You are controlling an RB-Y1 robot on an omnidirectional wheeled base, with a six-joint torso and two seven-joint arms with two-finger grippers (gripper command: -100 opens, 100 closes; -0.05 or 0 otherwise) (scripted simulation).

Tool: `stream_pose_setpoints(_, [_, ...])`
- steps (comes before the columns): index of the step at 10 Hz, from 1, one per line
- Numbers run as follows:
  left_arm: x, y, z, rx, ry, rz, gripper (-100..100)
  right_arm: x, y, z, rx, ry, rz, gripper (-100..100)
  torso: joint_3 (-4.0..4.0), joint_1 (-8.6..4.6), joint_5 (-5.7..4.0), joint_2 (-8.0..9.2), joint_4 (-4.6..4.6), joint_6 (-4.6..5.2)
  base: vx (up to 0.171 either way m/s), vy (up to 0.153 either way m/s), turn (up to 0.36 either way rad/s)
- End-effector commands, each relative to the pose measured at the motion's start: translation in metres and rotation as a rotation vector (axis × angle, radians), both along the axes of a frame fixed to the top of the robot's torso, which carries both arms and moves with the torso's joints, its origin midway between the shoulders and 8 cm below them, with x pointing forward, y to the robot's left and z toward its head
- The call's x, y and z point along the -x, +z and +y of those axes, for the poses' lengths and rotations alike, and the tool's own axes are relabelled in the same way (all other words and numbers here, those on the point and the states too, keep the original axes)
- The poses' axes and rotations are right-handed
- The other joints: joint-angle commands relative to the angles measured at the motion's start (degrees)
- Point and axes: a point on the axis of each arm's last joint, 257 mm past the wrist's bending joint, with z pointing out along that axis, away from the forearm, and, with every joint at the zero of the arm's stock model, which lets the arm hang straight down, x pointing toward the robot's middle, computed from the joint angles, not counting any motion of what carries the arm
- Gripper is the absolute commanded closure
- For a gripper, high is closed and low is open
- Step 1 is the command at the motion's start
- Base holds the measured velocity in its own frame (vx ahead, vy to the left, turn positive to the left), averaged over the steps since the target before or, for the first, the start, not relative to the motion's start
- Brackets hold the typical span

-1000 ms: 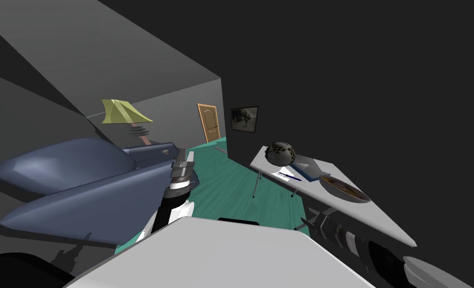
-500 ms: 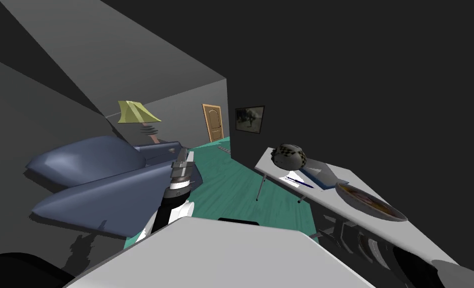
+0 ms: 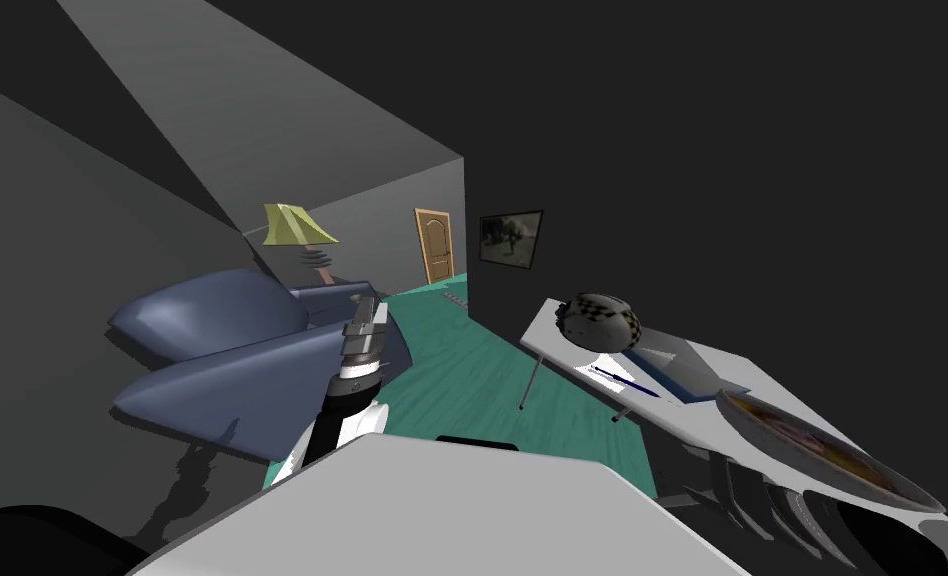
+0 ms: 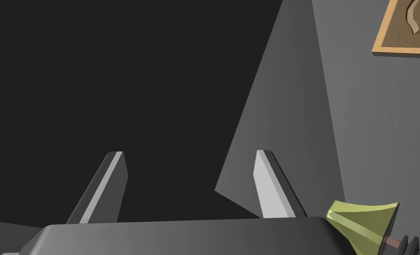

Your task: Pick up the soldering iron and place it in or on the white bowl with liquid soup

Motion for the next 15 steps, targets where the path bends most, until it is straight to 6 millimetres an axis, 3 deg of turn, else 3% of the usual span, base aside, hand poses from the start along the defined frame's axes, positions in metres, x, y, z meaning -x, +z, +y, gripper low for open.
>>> stream_pose_setpoints(1, [0.0, 0.0, 0.0, 0.0, 0.0, 0.0, 0, 0.006, 0.005, -0.012, 0.031, 0.015, 0.025, -100, 0.0, 0.0, 0.0, 0.0, 0.0, 0.0, 0.057, 0.029, 0.075])
stream_pose_setpoints(2, [0.0, 0.0, 0.0, 0.0, 0.0, 0.0, 0, 0.016, 0.013, -0.032, 0.082, 0.035, 0.068, -100, 0.01, -0.02, 0.0, 0.03, 0.0, 0.05, 0.057, 0.033, 0.112])
stream_pose_setpoints(3, [0.0, 0.0, 0.0, 0.0, 0.0, 0.0, 0, 0.016, 0.013, -0.032, 0.082, 0.035, 0.068, -100, 0.02, -0.01, 0.01, 0.03, 0.01, 0.02, 0.052, 0.027, 0.07])
stream_pose_setpoints(6, [0.0, 0.0, 0.0, 0.0, 0.0, 0.0, 0, 0.042, 0.036, -0.079, 0.193, 0.072, 0.179, -100, -0.05, 0.09, 0.02, -0.09, -0.02, -0.01, 0.098, 0.05, 0.175])
stream_pose_setpoints(8, [0.0, 0.0, 0.0, 0.0, 0.0, 0.0, 0, 0.056, 0.047, -0.098, 0.232, 0.079, 0.236, -100, -0.16, 0.02, 0.0, -0.26, -0.07, 0.01, 0.142, 0.01, 0.149])
stream_pose_setpoints(10, [0.0, 0.0, 0.0, 0.0, 0.0, 0.0, 0, 0.078, 0.05, -0.108, 0.243, 0.075, 0.302, -100, -0.17, -0.12, -0.05, -0.29, -0.07, 0.02, 0.166, -0.012, 0.177])
stream_pose_setpoints(12, [0.0, 0.0, 0.0, 0.0, 0.0, 0.0, 0, 0.097, 0.044, -0.105, 0.22, 0.064, 0.35, -100, -0.37, -0.26, -0.07, -0.62, -0.15, -0.01, 0.226, -0.057, 0.198])
stream_pose_setpoints(13, [0.0, 0.0, 0.0, 0.0, 0.0, 0.0, 0, 0.091, 0.046, -0.107, 0.228, 0.068, 0.335, -100, -0.34, -0.32, -0.1, -0.56, -0.14, 0.02, 0.079, -0.033, 0.028])
stream_pose_setpoints(14, [0.0, 0.0, 0.0, 0.0, 0.0, 0.0, 0, 0.091, 0.045, -0.106, 0.226, 0.068, 0.338, 0, -0.13, -0.21, -0.08, -0.19, -0.06, 0.07, 0.017, -0.006, 0.002])
stream_pose_setpoints(15, [0.0, 0.0, 0.0, 0.0, 0.0, 0.0, 0, 0.099, 0.033, -0.104, 0.224, 0.057, 0.335, -100, 0.04, -0.11, -0.05, 0.09, 0.01, 0.08, 0.016, -0.019, 0.073])
